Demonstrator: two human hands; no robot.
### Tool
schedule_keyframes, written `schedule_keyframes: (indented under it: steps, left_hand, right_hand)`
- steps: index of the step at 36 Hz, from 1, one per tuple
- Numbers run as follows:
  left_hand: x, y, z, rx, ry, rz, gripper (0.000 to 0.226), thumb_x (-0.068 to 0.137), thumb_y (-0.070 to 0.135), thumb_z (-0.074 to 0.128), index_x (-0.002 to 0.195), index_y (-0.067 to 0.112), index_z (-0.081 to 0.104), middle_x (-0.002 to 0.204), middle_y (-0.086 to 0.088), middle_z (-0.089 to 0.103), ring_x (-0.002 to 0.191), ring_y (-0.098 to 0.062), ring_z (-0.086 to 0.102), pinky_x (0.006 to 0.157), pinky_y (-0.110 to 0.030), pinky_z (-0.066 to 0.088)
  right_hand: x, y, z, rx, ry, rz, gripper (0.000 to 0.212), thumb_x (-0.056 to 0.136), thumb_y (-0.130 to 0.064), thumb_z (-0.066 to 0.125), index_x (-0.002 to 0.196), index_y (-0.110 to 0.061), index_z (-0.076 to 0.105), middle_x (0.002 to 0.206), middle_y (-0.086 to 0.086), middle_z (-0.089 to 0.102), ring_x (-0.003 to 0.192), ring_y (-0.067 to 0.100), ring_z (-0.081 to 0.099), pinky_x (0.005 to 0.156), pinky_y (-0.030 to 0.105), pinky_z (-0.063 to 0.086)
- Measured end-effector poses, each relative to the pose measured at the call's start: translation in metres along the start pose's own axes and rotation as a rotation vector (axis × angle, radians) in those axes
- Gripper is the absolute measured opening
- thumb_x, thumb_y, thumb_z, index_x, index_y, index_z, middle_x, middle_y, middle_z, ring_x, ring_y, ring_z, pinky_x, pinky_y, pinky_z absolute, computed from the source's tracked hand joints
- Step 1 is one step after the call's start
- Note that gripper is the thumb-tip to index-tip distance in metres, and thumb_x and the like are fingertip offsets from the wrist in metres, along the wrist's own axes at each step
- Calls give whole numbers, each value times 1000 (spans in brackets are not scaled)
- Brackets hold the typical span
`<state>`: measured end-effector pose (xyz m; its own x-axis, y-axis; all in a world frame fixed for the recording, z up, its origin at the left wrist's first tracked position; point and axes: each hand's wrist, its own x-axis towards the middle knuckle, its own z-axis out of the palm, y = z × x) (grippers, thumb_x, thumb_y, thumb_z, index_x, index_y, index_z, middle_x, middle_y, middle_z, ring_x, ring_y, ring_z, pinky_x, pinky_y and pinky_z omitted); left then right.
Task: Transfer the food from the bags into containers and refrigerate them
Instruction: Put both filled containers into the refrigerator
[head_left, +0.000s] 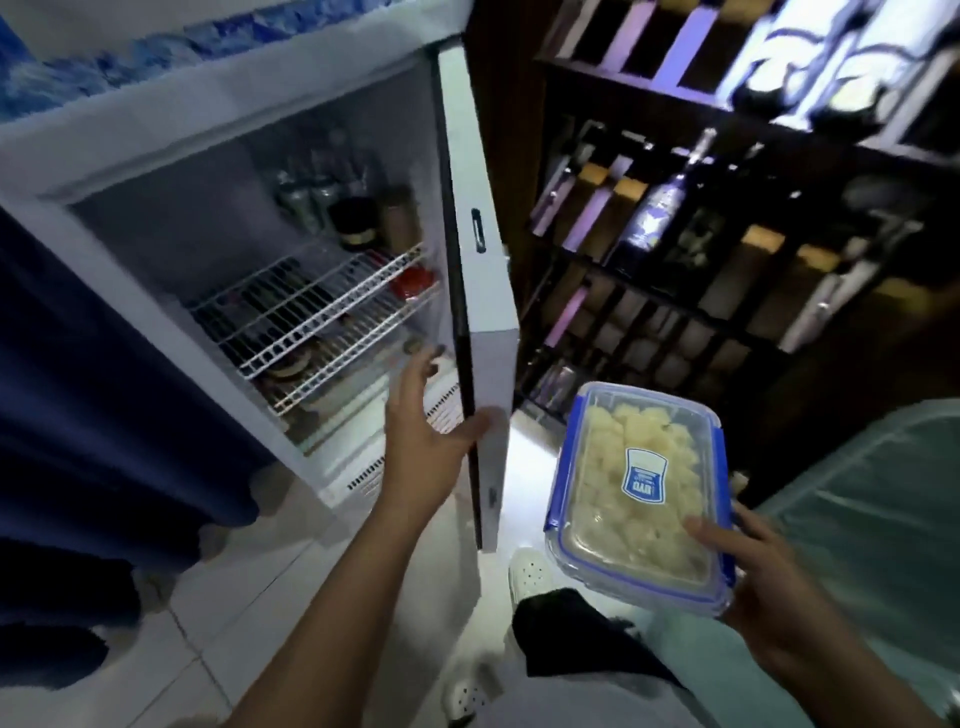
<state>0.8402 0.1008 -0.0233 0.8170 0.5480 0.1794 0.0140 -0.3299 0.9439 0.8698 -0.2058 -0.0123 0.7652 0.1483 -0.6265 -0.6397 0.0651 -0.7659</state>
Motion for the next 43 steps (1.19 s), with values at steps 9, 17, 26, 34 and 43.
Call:
schedule_keyframes:
  steps: [9,17,26,34,43]
  left_hand:
    - [33,39,142,-58,-306,1,37,83,28,83,107,42,57,112,7,69,102,-6,66,90,-35,56]
    - [67,70,254,148,-281,-3,38,88,26,76,115,14,52,122,-7,55,113,-26,58,90,-36,48]
    - [97,94,346,203,-198,-65,39,94,20,67,122,8,44,133,-12,49,120,-33,56,103,-55,46]
    - [111,89,348,63,-258,-87,68,92,20,70,148,20,31,150,-9,42,131,-26,48,106,-39,43]
    - [25,30,207,-146,-616,-469,45,87,41,74,128,48,56,139,6,55,123,-8,57,89,-25,54]
  right_hand:
    - [-28,14,-79,159,159,-6,63,54,-15,80,116,-27,71,103,11,77,83,33,76,68,49,58]
    - [-20,5,-127,243,240,34,58,64,-13,81,117,-34,70,101,6,78,89,32,73,56,38,57]
    - [4,-3,-174,285,237,7,51,57,-18,81,102,-42,74,98,3,79,75,24,77,53,35,55]
    - [28,-11,-176,280,112,-20,62,47,-25,81,107,-37,74,106,3,77,88,28,76,66,43,59]
    - [83,-31,-132,142,-33,36,71,46,-28,84,116,-36,71,109,2,77,97,32,74,92,67,50]
